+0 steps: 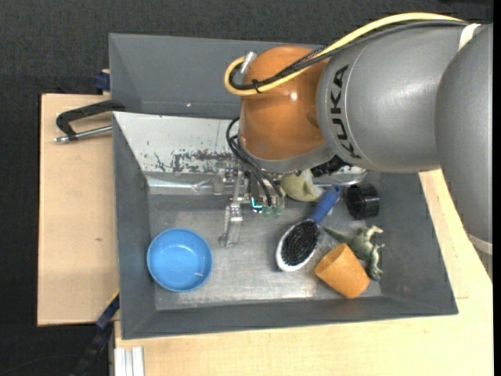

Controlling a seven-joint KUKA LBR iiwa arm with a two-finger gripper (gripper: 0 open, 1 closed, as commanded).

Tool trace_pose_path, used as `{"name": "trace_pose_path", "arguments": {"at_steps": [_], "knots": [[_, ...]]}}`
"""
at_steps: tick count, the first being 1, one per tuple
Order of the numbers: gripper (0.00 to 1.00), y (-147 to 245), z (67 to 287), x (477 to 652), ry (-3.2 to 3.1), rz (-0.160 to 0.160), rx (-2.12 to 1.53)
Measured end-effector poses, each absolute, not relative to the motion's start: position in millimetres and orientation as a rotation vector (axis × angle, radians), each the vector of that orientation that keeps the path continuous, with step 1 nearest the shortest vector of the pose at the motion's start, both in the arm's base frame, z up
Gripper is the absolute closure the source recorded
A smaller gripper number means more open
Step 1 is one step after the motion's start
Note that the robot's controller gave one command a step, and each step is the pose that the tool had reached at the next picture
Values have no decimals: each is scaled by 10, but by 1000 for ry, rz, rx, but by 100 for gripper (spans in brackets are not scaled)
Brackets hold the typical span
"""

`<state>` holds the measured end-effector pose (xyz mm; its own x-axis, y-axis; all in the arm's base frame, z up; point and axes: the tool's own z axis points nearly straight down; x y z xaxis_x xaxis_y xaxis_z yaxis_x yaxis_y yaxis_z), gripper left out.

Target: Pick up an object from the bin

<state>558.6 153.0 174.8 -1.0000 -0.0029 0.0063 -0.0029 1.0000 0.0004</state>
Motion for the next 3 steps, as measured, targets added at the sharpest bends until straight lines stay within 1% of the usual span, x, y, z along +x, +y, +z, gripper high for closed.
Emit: {"name": "trace_pose_path", "arguments": {"at_steps": [1, 2, 3], "knots": [[0, 2087, 671, 5181, -3121, -2, 295], [100, 2065, 708, 5207, -3128, -2, 287], [100, 1935, 2103, 5056, -3023, -2, 896]]}}
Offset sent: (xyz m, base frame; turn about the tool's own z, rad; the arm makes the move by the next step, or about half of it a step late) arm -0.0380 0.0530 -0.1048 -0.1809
